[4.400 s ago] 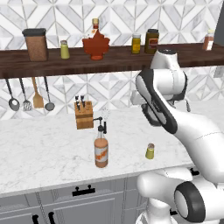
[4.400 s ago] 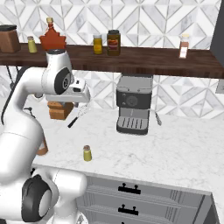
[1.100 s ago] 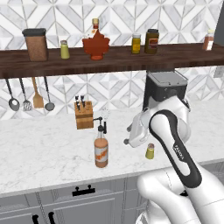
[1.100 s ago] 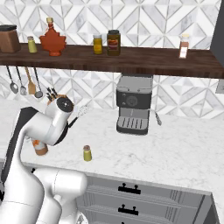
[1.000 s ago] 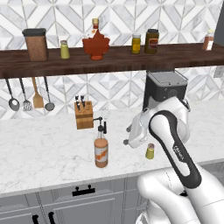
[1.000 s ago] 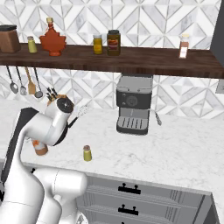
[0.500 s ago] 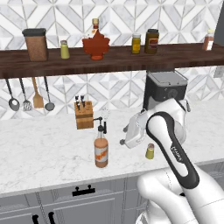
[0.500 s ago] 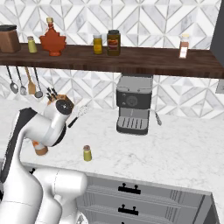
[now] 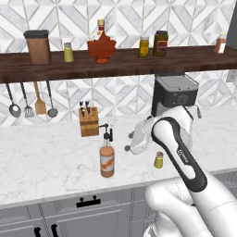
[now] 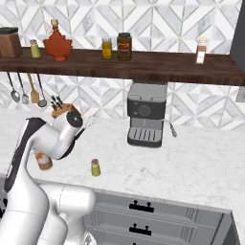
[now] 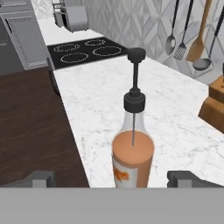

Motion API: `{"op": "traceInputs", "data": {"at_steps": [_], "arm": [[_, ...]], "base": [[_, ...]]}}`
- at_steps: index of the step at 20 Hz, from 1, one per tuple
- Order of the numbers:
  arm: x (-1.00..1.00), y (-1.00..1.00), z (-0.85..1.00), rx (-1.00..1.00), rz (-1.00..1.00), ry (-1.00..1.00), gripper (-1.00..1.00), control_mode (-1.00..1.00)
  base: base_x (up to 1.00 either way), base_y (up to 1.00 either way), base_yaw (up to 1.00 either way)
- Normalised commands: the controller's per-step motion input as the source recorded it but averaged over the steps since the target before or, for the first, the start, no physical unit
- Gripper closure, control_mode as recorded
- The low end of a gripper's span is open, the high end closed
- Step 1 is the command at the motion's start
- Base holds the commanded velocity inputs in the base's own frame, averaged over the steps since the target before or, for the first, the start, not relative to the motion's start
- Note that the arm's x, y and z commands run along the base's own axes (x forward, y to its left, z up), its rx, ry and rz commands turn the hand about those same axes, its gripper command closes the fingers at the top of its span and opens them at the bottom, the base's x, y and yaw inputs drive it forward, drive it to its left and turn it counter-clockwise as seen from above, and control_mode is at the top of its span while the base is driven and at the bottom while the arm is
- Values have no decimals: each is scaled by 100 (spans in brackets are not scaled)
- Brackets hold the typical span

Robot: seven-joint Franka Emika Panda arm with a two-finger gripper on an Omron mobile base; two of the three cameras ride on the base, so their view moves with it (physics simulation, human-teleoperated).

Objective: Put the shaker and condiment bottle from the counter next to their counterparts in the cabinet.

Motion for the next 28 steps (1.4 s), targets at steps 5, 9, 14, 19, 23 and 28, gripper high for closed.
{"op": "traceInputs", "data": {"at_steps": [5, 9, 14, 19, 23, 28], "arm": [[25, 0, -9, 0, 0, 0, -100, -100], [21, 7, 0, 0, 0, 0, -100, -100], [2, 24, 0, 0, 0, 0, -100, -100], [9, 11, -6, 0, 0, 0, -100, -100], [15, 0, -10, 0, 0, 0, -100, -100], [0, 13, 0, 0, 0, 0, -100, -100]], "base": [[0, 0, 0], [0, 0, 0], [0, 0, 0], [0, 0, 0], [0, 0, 0], [0, 0, 0]]}}
